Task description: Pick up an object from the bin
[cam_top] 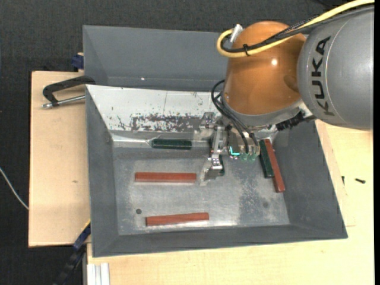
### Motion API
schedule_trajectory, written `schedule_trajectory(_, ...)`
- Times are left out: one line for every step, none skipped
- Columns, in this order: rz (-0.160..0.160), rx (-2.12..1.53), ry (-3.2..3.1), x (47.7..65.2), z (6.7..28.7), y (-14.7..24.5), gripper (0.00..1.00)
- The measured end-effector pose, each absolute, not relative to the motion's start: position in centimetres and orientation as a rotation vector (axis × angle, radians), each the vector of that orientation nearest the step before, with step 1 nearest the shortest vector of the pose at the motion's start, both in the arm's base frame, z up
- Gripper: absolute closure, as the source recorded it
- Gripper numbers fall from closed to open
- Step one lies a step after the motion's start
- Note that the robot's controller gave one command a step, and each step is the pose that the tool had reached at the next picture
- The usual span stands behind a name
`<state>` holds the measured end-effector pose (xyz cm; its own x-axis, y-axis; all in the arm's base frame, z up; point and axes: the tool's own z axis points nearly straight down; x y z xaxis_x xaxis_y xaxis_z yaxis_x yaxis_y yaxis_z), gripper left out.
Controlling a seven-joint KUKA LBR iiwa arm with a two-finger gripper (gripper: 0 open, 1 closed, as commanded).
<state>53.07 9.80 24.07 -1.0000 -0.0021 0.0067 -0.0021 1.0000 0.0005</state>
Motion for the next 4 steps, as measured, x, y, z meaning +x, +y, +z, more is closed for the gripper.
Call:
schedule_trajectory(-0.002, 0.001, -3.143, 53.2, 24.5, 9.7, 0.0)
schedule_trajectory(-0.003, 0.034, -3.148, 53.3, 19.0, 9.9, 0.0)
schedule_trajectory(-0.01, 0.074, -3.168, 54.1, 8.1, 11.4, 1.0)
schedule_trajectory(-0.011, 0.074, -3.168, 54.1, 8.1, 11.4, 1.0)
